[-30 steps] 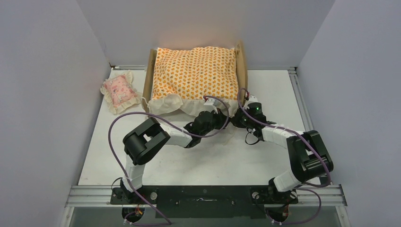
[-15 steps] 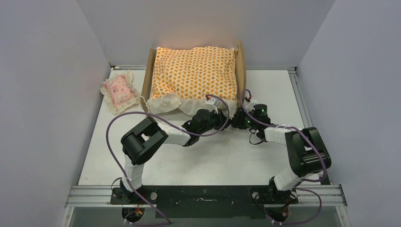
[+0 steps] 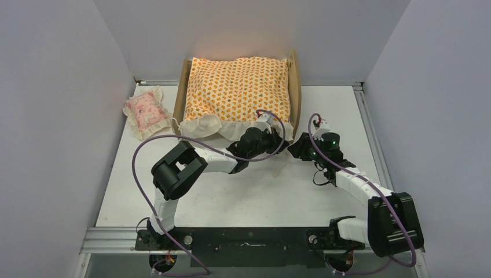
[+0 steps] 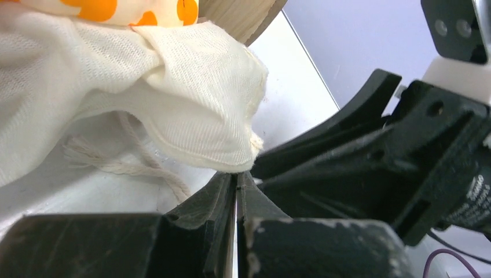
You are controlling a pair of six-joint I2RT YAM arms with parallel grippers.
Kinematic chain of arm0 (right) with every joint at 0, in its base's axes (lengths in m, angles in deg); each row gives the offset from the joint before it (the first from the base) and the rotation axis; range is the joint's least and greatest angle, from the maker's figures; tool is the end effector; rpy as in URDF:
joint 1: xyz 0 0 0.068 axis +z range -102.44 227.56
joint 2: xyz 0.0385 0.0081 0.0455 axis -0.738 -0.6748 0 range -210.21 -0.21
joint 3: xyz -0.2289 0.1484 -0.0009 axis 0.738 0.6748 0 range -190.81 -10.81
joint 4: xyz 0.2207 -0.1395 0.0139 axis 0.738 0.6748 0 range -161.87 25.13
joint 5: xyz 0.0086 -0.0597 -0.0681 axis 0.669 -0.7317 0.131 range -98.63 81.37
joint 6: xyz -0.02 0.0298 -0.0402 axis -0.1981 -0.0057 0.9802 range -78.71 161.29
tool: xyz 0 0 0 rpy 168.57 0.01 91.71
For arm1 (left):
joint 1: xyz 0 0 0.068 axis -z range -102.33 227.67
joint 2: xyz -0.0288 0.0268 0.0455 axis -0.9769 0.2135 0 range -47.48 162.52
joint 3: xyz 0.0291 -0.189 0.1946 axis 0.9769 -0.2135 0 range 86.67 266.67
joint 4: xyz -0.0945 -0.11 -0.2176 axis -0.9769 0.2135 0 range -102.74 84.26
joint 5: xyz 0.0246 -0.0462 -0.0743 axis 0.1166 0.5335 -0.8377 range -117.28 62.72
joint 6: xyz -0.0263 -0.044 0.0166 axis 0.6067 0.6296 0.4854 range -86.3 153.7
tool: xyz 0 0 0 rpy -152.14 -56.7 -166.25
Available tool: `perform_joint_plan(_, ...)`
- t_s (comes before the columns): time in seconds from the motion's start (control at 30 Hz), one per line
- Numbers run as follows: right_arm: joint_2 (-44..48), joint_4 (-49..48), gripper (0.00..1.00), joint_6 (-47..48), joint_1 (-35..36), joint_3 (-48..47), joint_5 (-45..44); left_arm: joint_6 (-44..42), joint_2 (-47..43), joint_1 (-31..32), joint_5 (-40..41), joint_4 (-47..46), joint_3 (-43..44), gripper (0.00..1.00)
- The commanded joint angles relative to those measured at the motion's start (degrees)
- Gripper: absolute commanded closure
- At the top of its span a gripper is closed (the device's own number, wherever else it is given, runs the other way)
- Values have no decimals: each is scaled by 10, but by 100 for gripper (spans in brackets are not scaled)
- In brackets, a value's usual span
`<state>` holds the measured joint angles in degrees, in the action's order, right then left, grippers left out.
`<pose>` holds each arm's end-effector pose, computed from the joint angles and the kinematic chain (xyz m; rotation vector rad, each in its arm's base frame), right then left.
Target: Set up the pet bed
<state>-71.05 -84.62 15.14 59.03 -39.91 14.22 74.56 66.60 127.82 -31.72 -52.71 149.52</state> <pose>0.2420 0.0631 0.1928 0.0207 2.1357 0.8086 0.2768 -0.3360 0.1797 0.2179 1.9226 -1.1843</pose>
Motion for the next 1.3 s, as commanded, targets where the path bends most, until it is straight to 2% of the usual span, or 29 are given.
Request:
perform_joint_plan(0.0,8,-36,62,7,5,16,62,-8,21,2,-5,22,43,100)
perform_joint_plan(0.23,-38,-96,61,8,5,23,81,-3,44,1,-17,47,77,100)
perform_joint_plan(0.5,-106,-162,63,-8,5,18,77,3,26,-5,-11,48,59,100)
perform_joint_plan(0.9,-127,-216,62,31,3,14,91,20,11,-17,-78,45,49,93)
perform_joint_plan(1.0,-135,-228,69,34,3,7,91,18,11,-16,-96,54,54,93)
perform_joint_plan(1.13,-138,-223,89,37,3,-1,82,15,4,-16,-102,64,51,89)
perform_joint_plan(1.17,-136,-215,94,40,2,-4,77,12,0,-17,-99,69,48,86)
perform_joint_plan(1.27,-125,-190,95,48,1,-4,56,-2,-20,-17,-43,100,37,71)
